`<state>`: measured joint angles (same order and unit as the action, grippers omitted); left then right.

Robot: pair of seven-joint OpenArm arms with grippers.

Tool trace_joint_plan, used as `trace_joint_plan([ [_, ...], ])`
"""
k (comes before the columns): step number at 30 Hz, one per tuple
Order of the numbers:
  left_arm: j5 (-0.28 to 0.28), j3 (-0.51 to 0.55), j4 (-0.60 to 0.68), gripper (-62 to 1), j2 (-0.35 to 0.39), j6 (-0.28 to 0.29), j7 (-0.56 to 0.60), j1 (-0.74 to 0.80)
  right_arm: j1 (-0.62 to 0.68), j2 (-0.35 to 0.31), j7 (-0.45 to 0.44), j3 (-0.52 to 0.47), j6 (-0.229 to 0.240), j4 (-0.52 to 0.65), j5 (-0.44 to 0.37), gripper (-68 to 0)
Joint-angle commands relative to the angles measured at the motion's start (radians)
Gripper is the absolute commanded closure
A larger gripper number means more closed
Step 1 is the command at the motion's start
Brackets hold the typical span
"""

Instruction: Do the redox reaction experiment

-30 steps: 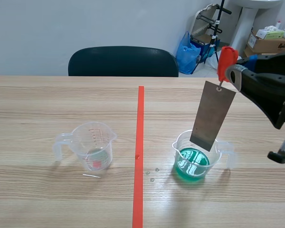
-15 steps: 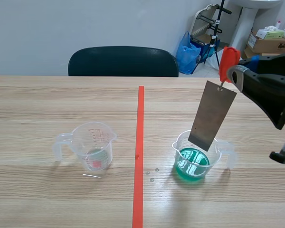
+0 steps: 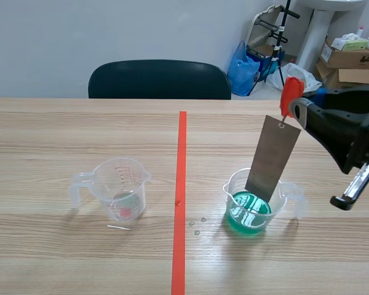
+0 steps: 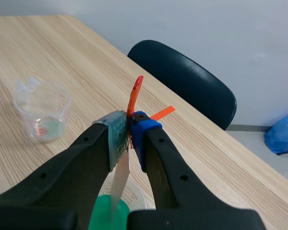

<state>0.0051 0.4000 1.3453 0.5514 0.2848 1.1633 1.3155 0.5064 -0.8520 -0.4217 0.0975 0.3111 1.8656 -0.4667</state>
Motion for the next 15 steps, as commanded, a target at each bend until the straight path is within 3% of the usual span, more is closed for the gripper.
trace_joint_plan([
  [1,0.010,0.004,0.009,-61.9,-0.002,0.002,0.021,0.001,-0.031,0.008,-0.016,0.011,-0.002,-0.004,0.013,-2.0],
  [8,0.010,0.004,0.009,-61.9,-0.002,0.002,0.022,0.001,-0.107,0.086,-0.011,0.075,0.033,-0.105,0.077,-1.9],
  [15,0.010,0.003,0.009,-61.9,-0.002,0.002,0.021,0.001,-0.150,0.132,-0.023,0.124,0.039,-0.199,0.114,-1.9],
])
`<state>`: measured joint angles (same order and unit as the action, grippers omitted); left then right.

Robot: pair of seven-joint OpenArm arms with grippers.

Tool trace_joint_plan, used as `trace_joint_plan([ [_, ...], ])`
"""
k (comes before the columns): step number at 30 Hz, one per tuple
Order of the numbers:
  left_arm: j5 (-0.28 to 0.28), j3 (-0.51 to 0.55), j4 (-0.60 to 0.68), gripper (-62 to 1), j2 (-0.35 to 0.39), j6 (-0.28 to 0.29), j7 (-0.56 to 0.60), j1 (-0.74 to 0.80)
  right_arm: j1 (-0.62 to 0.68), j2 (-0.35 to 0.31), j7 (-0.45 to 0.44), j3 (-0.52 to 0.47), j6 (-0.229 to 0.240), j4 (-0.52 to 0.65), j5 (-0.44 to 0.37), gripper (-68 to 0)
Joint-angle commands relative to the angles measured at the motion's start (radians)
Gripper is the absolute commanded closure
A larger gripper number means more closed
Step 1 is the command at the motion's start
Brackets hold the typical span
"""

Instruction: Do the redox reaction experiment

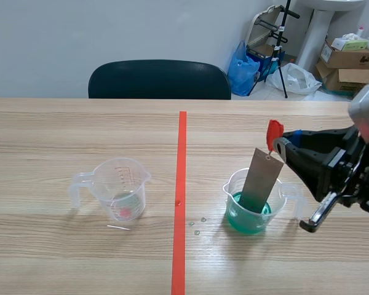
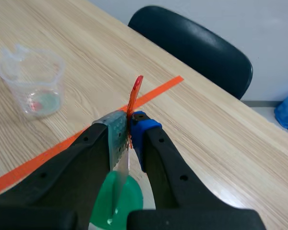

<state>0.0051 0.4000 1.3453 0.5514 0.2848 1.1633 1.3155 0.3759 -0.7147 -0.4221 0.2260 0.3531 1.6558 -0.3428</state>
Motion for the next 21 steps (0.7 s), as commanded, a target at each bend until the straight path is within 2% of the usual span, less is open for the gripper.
trace_joint_plan([
  [1,0.010,0.003,0.009,-61.9,-0.002,0.002,0.021,0.001,-0.027,0.001,-0.023,0.001,-0.003,-0.002,0.000,-2.0],
  [21,0.011,0.002,0.009,-61.9,-0.002,0.002,0.022,0.001,-0.033,0.011,-0.030,0.005,0.003,-0.030,0.004,-1.9],
])
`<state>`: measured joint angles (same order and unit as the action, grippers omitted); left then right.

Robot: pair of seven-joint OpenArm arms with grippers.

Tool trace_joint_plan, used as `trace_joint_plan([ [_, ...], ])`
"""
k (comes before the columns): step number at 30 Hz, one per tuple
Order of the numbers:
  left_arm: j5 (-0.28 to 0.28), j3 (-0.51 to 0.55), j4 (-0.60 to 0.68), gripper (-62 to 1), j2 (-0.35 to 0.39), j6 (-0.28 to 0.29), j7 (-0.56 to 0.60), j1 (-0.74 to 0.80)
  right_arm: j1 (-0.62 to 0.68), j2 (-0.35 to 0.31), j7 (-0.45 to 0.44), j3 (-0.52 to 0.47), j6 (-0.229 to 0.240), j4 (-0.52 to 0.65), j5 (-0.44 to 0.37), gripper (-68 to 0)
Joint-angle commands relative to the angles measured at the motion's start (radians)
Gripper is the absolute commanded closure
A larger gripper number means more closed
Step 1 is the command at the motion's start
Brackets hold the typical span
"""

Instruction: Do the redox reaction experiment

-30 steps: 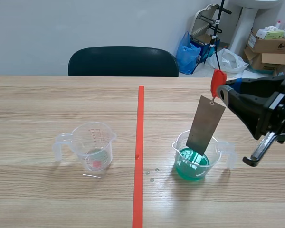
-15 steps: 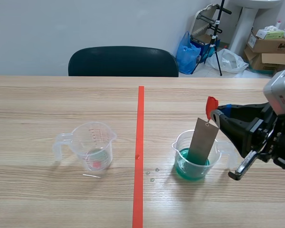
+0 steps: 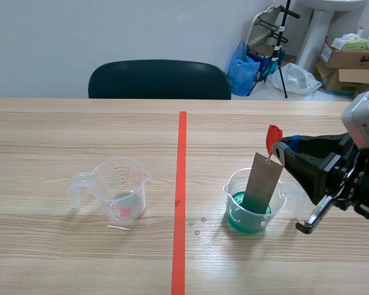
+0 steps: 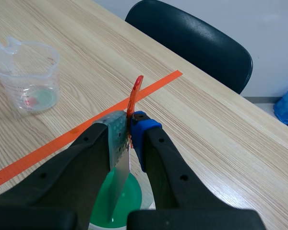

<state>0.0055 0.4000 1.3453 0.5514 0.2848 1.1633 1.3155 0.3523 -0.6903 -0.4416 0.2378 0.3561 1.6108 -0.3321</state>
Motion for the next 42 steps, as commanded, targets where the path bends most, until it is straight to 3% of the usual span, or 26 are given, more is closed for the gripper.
trace_joint_plan([
  [1,0.011,0.002,0.009,-61.9,-0.003,0.002,0.022,0.001,-0.009,-0.013,-0.010,-0.006,0.000,0.015,-0.007,-2.0],
  [42,0.014,0.002,0.009,-61.1,-0.002,-0.006,0.025,0.001,-0.017,-0.013,-0.010,-0.007,0.000,0.015,-0.007,-2.0],
])
